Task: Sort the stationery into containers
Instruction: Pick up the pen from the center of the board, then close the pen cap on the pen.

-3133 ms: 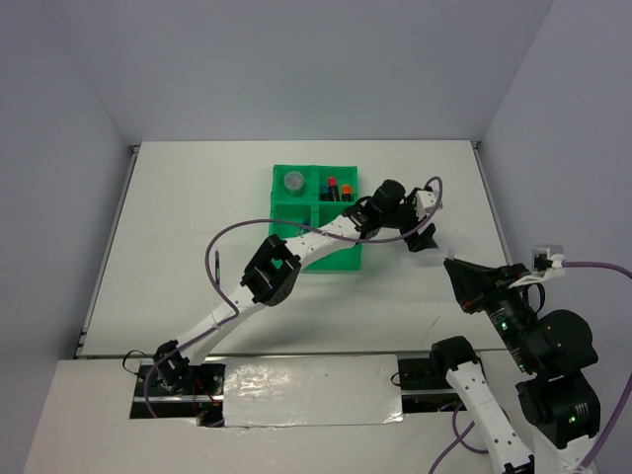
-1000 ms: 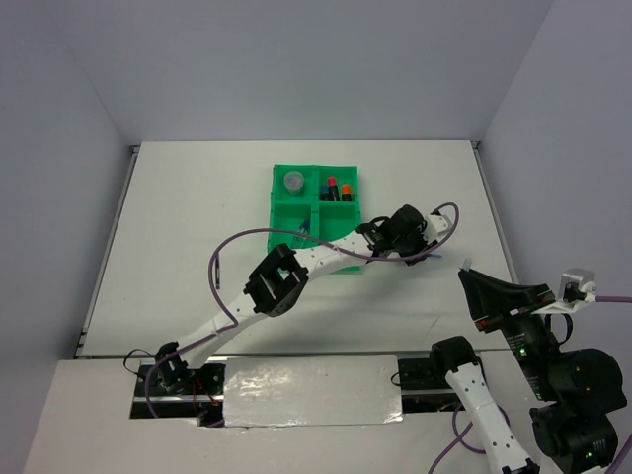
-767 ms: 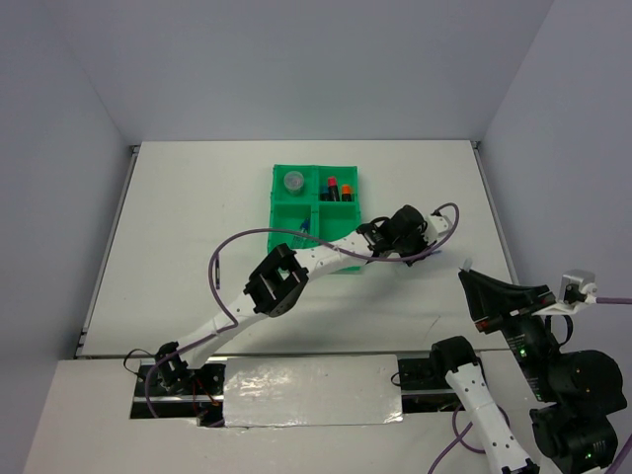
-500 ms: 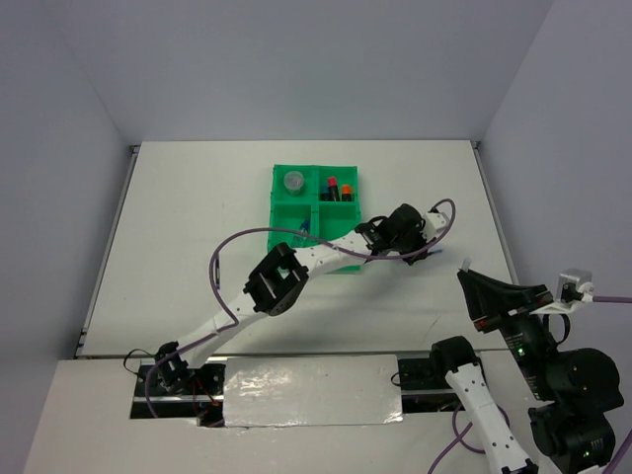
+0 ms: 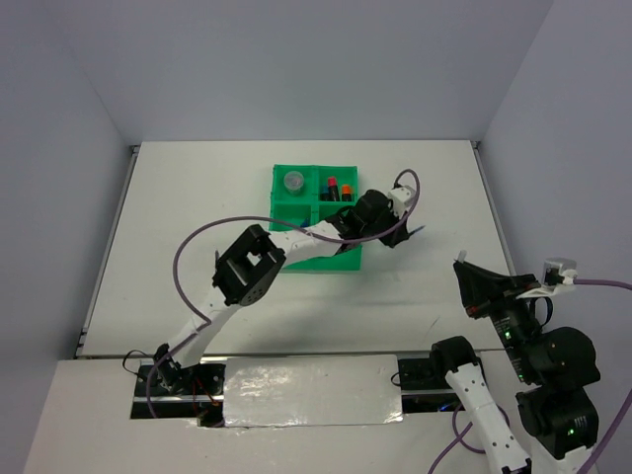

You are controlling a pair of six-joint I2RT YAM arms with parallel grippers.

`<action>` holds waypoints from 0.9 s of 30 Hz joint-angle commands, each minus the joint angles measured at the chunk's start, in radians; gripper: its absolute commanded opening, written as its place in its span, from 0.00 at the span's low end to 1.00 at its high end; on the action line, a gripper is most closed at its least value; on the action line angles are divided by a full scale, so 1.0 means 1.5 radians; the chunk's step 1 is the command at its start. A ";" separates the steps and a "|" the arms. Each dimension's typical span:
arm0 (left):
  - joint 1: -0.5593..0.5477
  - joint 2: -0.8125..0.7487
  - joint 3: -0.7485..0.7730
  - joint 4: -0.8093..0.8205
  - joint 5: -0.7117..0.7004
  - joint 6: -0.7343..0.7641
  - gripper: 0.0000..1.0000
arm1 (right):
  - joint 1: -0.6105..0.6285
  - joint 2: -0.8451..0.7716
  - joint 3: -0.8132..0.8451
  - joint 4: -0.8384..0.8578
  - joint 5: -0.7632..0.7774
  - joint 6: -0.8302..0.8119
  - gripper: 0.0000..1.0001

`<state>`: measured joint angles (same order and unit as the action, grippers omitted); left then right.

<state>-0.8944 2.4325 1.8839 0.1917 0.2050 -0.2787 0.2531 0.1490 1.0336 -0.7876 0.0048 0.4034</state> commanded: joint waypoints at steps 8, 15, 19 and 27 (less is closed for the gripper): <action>0.003 -0.200 -0.012 0.152 -0.010 -0.087 0.00 | 0.004 0.069 0.011 0.116 0.060 0.034 0.00; 0.028 -0.493 -0.311 0.183 -0.126 -0.128 0.00 | 0.005 0.123 0.013 0.204 0.008 0.056 0.00; 0.032 -0.662 -0.458 0.130 -0.164 -0.122 0.00 | 0.004 0.165 -0.008 0.215 0.012 0.074 0.00; 0.021 -0.901 -0.582 -0.273 -0.264 -0.107 0.00 | 0.006 0.167 -0.037 0.195 0.042 0.058 0.00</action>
<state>-0.8528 1.1393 1.0622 0.0425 -0.1291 -0.4477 0.2531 0.4019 0.9596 -0.5228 0.0399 0.5079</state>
